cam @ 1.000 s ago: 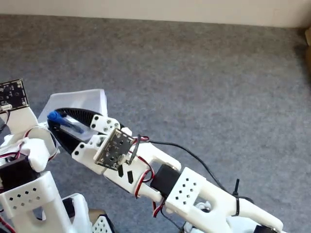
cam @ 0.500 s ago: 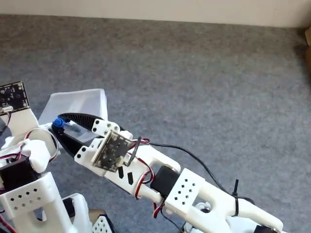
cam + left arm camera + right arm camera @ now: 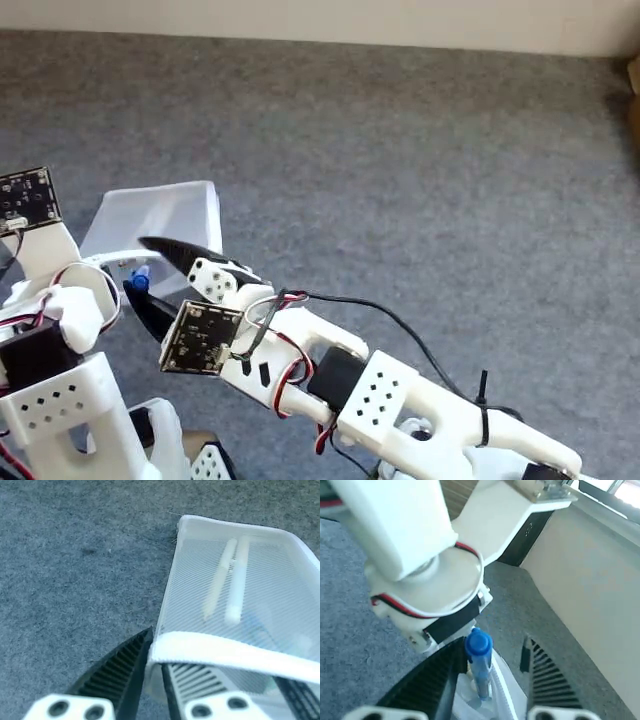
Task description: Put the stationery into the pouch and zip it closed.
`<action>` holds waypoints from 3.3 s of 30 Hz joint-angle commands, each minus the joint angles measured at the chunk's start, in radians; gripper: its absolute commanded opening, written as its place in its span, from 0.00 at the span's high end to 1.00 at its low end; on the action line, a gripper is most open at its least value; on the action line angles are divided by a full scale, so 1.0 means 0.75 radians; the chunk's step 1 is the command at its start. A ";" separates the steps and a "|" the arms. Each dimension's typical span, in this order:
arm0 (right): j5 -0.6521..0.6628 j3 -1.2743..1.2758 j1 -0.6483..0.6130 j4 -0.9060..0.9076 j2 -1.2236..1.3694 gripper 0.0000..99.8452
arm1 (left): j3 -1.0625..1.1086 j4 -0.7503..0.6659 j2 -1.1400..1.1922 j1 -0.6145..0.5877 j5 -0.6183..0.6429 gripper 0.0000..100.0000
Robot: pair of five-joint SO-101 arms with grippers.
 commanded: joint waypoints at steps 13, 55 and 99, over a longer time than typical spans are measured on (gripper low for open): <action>0.016 -0.048 -0.011 0.040 -0.089 0.82 | -0.011 -0.025 0.001 -0.011 -0.016 0.99; -0.698 -0.437 0.267 1.087 -0.197 0.82 | -0.107 -0.025 -0.001 -0.339 0.039 0.99; -1.303 -0.828 0.322 1.087 1.003 0.82 | -0.103 -0.053 -0.001 -0.506 0.106 0.99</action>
